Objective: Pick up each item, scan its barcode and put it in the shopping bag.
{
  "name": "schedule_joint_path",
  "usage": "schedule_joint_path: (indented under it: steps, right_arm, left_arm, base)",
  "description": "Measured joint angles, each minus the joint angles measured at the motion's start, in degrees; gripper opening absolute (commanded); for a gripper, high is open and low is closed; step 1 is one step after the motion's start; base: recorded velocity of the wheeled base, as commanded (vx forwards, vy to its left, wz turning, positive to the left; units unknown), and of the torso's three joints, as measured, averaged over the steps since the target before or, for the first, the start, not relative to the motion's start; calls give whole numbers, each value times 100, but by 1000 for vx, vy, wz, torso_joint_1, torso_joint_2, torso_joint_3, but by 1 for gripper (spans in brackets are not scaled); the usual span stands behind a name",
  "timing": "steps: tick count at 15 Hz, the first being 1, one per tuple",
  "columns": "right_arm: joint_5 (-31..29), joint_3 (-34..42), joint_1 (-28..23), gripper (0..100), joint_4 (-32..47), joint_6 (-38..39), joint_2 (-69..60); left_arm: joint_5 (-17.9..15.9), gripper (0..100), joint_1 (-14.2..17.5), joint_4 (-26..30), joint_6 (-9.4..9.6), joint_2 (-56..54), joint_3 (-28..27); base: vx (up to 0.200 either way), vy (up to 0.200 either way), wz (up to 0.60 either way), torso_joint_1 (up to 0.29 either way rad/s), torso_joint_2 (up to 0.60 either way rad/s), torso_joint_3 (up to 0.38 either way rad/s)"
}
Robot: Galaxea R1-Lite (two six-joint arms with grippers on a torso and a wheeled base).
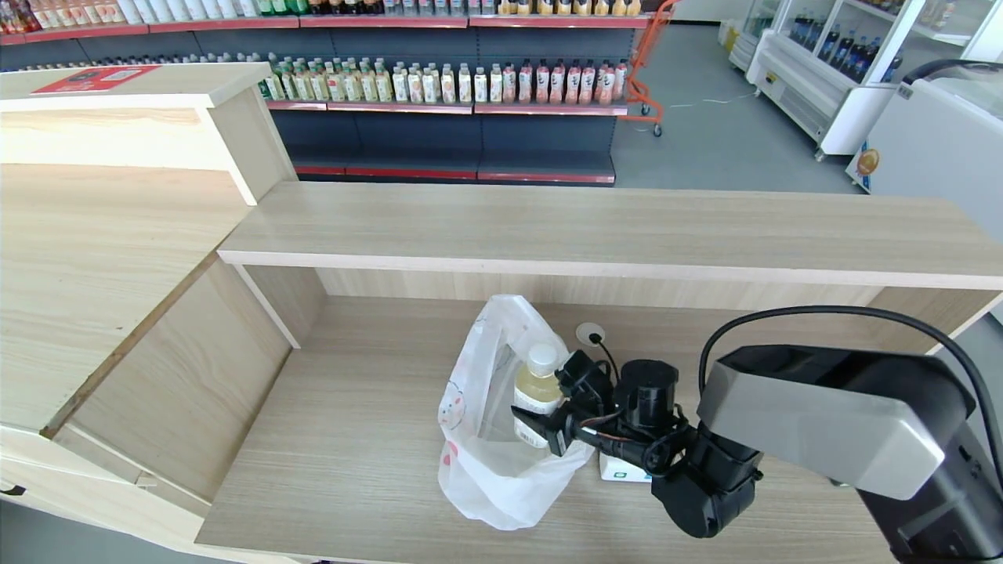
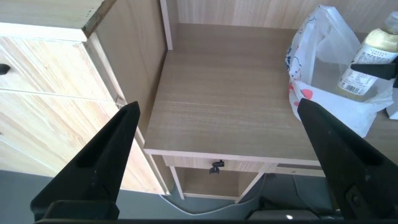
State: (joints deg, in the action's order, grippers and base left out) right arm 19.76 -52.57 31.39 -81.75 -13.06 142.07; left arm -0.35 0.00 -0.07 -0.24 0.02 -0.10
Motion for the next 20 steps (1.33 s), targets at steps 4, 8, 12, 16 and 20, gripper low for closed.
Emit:
schedule_joint_path:
  steps: [4,8,12,16,20]
  right_arm:
    - [44,30,5,100,-299,-108,212]
    - [40,138,-15,100,-239,859,-54]
    - [21,998,11,100,-4,1986,-751]
    - [7,1836,-184,100,284,2608,-1520]
    - [-9,2589,-499,100,736,2715,-2380]
  left_arm:
    - [0,100,0,0,0,0,0]
    - [0,100,0,0,0,0,0]
    - [2,100,0,0,0,0,0]
    - [0,100,0,0,0,0,0]
    - [0,100,0,2,2,0,0]
  base:
    - [0,0,0,0,0,0]
    - [0,0,0,0,0,0]
    - [0,0,0,0,0,0]
    - [0,0,0,0,0,0]
    - [0,0,0,0,0,0]
